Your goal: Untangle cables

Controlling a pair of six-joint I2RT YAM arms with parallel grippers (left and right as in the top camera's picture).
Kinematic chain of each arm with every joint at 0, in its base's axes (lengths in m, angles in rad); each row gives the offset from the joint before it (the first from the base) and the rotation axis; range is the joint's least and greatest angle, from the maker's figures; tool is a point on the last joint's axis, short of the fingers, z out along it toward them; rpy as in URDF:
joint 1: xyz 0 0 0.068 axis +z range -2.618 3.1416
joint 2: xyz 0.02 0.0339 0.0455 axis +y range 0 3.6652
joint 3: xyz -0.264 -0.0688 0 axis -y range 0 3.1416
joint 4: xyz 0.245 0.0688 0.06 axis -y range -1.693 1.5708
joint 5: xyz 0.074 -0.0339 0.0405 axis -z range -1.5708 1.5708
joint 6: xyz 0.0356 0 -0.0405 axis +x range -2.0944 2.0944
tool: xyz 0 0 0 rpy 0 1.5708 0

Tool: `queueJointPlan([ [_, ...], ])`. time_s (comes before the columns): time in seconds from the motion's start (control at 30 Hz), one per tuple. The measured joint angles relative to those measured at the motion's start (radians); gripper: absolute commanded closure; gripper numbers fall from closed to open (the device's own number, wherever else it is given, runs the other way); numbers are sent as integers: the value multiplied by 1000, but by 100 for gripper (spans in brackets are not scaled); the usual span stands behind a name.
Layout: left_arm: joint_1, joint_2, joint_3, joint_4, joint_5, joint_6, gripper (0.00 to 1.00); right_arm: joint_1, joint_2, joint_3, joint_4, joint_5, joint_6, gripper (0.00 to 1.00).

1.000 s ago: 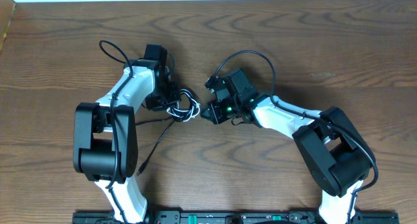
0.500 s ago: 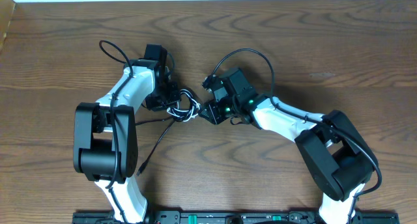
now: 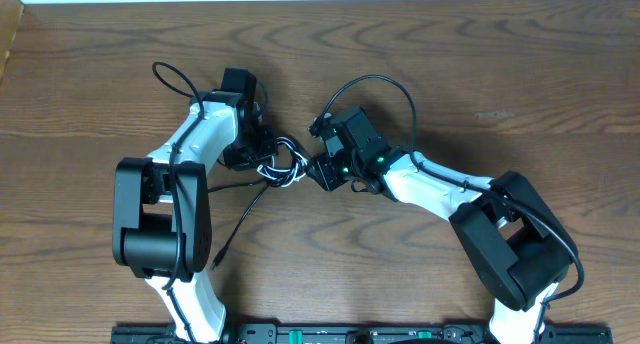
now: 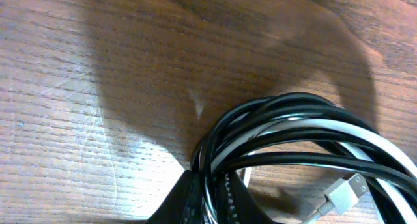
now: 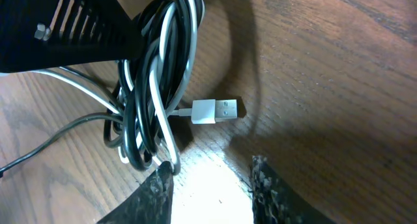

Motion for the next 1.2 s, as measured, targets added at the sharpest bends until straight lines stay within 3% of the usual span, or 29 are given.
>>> queueJointPlan([
  [0.3, 0, 0, 0, 0, 0, 0, 87, 6, 0, 0, 38, 27, -4, 55],
  [0.67, 0, 0, 0, 0, 0, 0, 87, 78, 0, 0, 43, 192, -8, 45],
  [1.07, 0, 0, 0, 0, 0, 0, 87, 100, 1, 0, 95, 313, -8, 47],
  [1.2, 0, 0, 0, 0, 0, 0, 87, 100, 1, 0, 98, 314, -8, 53],
])
